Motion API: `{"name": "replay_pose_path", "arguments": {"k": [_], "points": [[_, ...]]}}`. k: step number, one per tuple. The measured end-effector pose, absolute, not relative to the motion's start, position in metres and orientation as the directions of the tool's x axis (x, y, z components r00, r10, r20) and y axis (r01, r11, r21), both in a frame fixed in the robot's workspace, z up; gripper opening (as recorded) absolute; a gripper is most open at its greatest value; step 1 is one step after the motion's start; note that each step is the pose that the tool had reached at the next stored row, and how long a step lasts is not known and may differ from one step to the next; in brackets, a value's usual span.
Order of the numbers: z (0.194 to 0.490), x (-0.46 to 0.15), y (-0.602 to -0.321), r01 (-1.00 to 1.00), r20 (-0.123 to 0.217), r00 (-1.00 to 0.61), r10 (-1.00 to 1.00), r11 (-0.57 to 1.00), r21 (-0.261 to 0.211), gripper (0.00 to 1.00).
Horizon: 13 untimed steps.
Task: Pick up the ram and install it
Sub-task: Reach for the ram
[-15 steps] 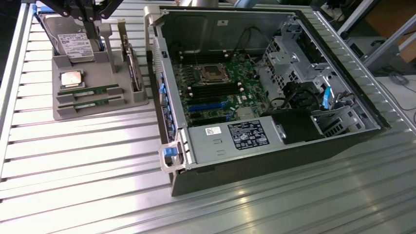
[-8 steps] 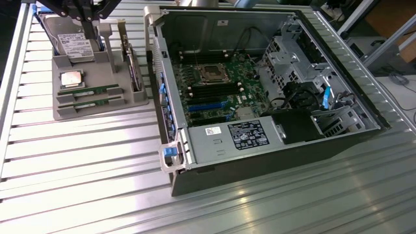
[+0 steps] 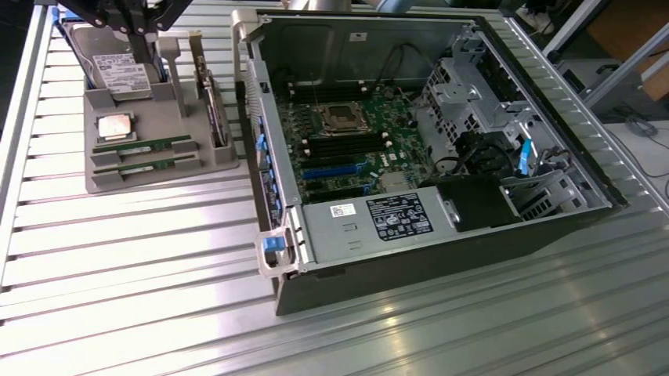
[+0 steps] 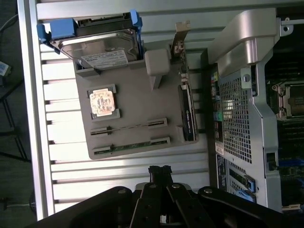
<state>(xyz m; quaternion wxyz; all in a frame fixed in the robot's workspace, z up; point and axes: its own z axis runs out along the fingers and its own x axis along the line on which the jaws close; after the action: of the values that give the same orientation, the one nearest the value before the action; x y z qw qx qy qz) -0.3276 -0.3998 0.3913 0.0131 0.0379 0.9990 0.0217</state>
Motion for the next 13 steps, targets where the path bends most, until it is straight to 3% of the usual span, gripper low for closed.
{"name": "replay_pose_path", "arguments": {"k": [13], "points": [[0.3911, -0.3320, -0.3999, 0.075, -0.024, -0.997, 0.076, 0.996, 0.044, 0.11]]}}
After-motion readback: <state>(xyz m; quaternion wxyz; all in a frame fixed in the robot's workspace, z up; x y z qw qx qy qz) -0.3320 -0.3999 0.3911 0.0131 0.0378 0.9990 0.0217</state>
